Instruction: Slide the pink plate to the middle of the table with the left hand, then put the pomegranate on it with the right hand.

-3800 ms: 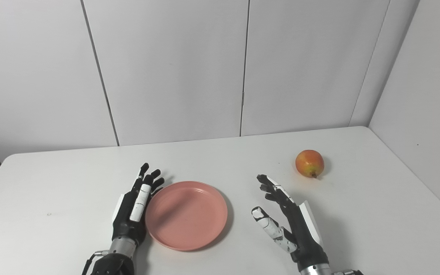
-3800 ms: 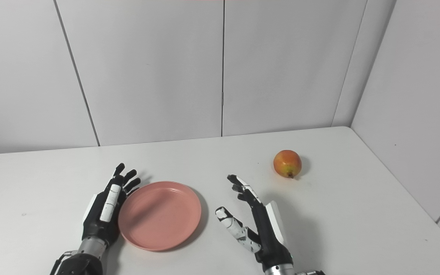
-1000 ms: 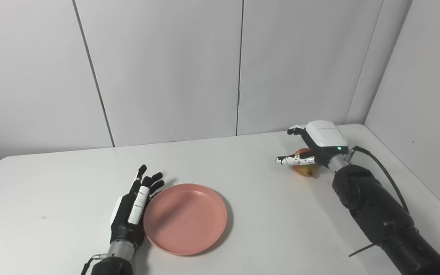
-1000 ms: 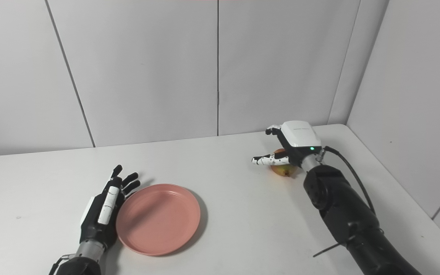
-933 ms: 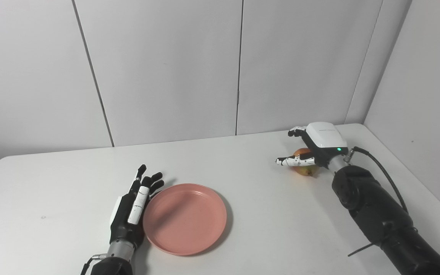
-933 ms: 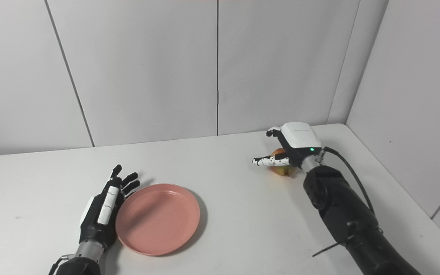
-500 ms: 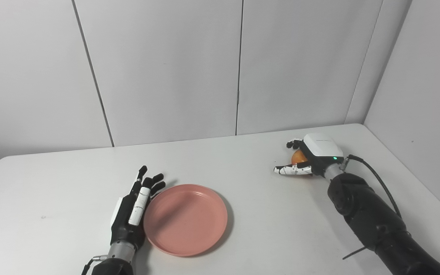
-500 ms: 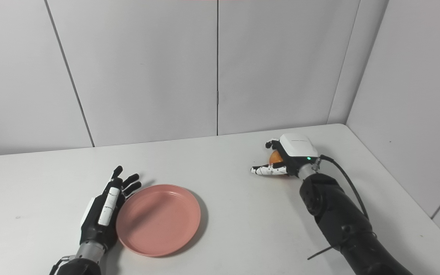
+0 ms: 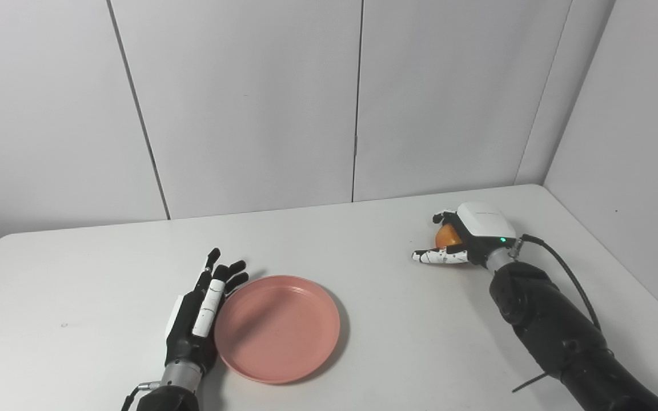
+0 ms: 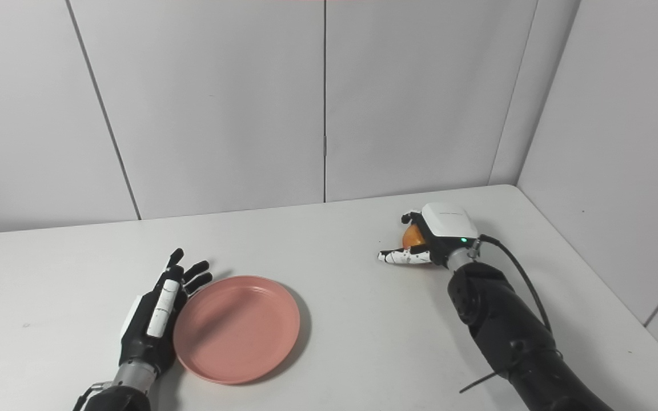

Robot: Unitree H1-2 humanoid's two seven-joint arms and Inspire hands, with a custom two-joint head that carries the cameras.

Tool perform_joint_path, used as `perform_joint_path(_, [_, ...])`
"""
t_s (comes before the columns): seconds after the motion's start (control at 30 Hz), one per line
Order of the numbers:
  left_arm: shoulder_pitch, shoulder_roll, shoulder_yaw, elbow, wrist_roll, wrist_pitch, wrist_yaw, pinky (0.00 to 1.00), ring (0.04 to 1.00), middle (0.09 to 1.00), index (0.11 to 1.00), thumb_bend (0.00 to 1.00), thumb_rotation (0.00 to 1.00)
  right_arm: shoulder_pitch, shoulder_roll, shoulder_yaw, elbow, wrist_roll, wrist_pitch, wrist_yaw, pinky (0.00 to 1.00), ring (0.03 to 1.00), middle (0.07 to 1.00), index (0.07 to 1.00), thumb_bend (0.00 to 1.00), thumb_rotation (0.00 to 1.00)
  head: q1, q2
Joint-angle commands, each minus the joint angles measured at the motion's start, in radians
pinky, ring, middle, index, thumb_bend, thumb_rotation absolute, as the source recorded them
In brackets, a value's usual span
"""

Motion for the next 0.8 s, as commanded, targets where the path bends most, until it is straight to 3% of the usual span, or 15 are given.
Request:
perform_joint_path(0.0, [0.001,0.003,-0.006,-0.010,0.007,0.023,0.001,0.82,0.824,0.823,0.988,0.87,0.78,-0.029,-0.003,-0.009,-0.011,0.015,0.033,-0.008,0.57,0.683,0.749,0.737,0.82,0.73,0.001,-0.001])
perform_joint_path(0.13, [0.001,0.004,-0.005,-0.014,0.005,0.026,0.002,0.82,0.818,0.820,0.984,0.91,0.77,-0.029,-0.001,-0.004,0.013,0.013,0.051,-0.020,0.49,0.627,0.729,0.729,0.81,0.67,0.002,0.000])
perform_joint_path(0.17, [0.001,0.004,-0.006,-0.014,0.006,0.025,0.002,0.82,0.820,0.821,0.985,0.90,0.77,-0.030,-0.002,-0.001,0.020,0.010,0.054,-0.026,0.45,0.580,0.702,0.701,0.79,0.51,0.002,0.000])
perform_joint_path(0.2, [0.002,0.005,-0.007,-0.015,0.007,0.025,0.002,0.82,0.820,0.821,0.986,0.89,0.77,-0.029,-0.002,0.003,0.028,0.006,0.057,-0.035,0.43,0.556,0.687,0.683,0.78,0.43,0.002,0.000])
perform_joint_path(0.23, [0.002,0.005,-0.008,-0.015,0.007,0.025,0.001,0.82,0.821,0.822,0.986,0.89,0.78,-0.027,-0.001,0.004,0.037,0.003,0.057,-0.049,0.37,0.492,0.637,0.627,0.78,0.26,0.002,0.000])
perform_joint_path(0.27, [0.002,0.006,-0.008,-0.016,0.007,0.025,0.000,0.82,0.821,0.822,0.986,0.88,0.78,-0.024,0.001,0.004,0.041,0.005,0.059,-0.061,0.37,0.483,0.630,0.620,0.78,0.24,0.002,0.000])
perform_joint_path(0.33, [0.004,0.007,-0.008,-0.021,0.004,0.028,-0.001,0.82,0.826,0.826,0.988,0.88,0.77,-0.017,0.004,0.000,0.041,0.015,0.063,-0.076,0.31,0.411,0.561,0.517,0.58,0.16,0.006,0.006])
perform_joint_path(0.53, [0.008,0.007,-0.011,-0.037,0.005,0.044,0.001,0.81,0.832,0.834,0.989,0.88,0.77,0.005,0.007,-0.008,0.061,0.068,0.025,-0.123,0.22,0.278,0.365,0.477,0.52,0.14,0.008,0.011])
perform_joint_path(0.77, [0.009,0.005,-0.010,-0.040,0.008,0.048,0.007,0.81,0.824,0.825,0.981,0.89,0.77,0.008,0.002,0.004,0.078,0.112,0.004,-0.126,0.19,0.243,0.307,0.471,0.51,0.15,0.008,0.013])
